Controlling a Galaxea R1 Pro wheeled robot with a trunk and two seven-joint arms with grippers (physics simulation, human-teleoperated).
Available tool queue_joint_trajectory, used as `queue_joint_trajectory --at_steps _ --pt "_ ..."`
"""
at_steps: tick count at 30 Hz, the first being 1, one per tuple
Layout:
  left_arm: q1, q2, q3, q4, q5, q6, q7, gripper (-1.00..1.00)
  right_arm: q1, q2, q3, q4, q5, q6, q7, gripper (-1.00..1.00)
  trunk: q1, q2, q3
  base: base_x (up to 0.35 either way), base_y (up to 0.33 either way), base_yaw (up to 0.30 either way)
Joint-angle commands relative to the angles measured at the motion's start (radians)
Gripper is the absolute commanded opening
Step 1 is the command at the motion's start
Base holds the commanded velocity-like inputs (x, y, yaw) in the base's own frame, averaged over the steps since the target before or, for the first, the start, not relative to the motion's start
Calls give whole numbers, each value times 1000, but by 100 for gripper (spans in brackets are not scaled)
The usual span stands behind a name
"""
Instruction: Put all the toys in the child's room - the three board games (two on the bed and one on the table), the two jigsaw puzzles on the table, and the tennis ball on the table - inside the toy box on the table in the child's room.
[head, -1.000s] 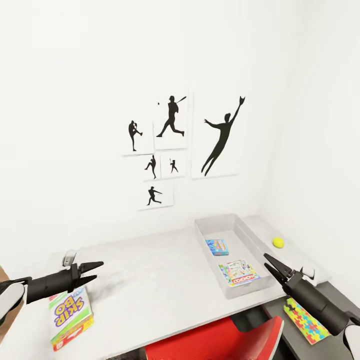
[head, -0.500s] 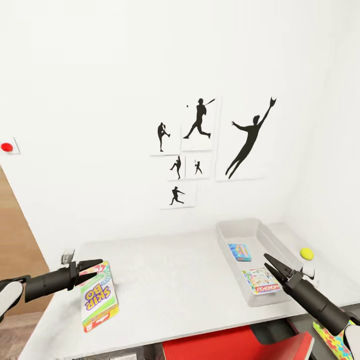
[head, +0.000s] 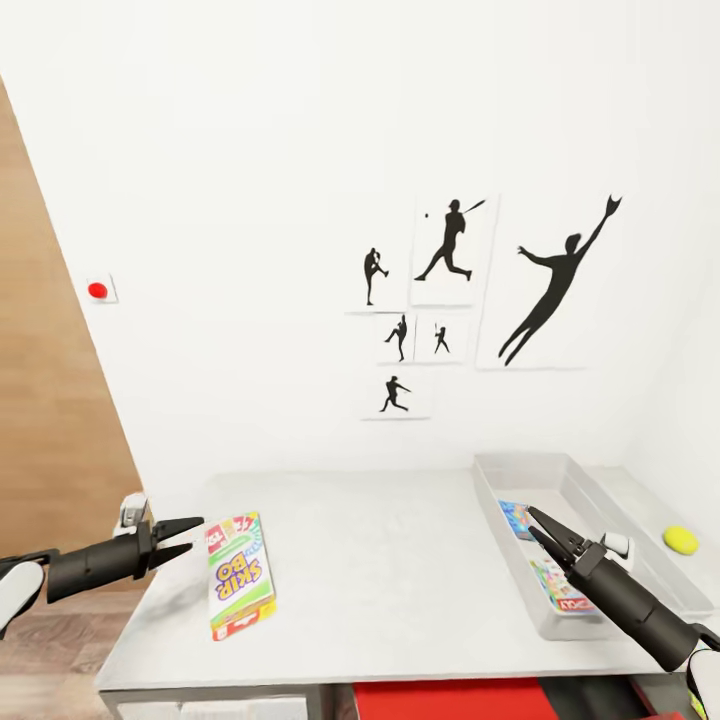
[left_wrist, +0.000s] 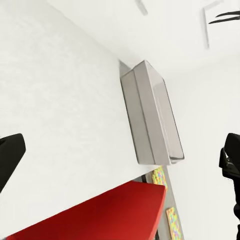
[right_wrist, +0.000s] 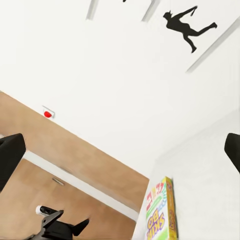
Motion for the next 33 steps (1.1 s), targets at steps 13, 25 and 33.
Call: queue_joint_trajectory --at_steps 13,25,33 --pt "-11 1 -1 3 -88 11 2 100 0 2 -1 0 -1 6 2 100 0 -1 1 0 0 241" --pt "-13 0 -1 7 -138 12 1 100 0 3 0 0 -1 6 1 100 0 -1 1 -37 4 28" --pt "-12 0 9 12 -144 8 0 100 0 3 1 0 -1 6 -3 100 0 -1 1 -48 11 1"
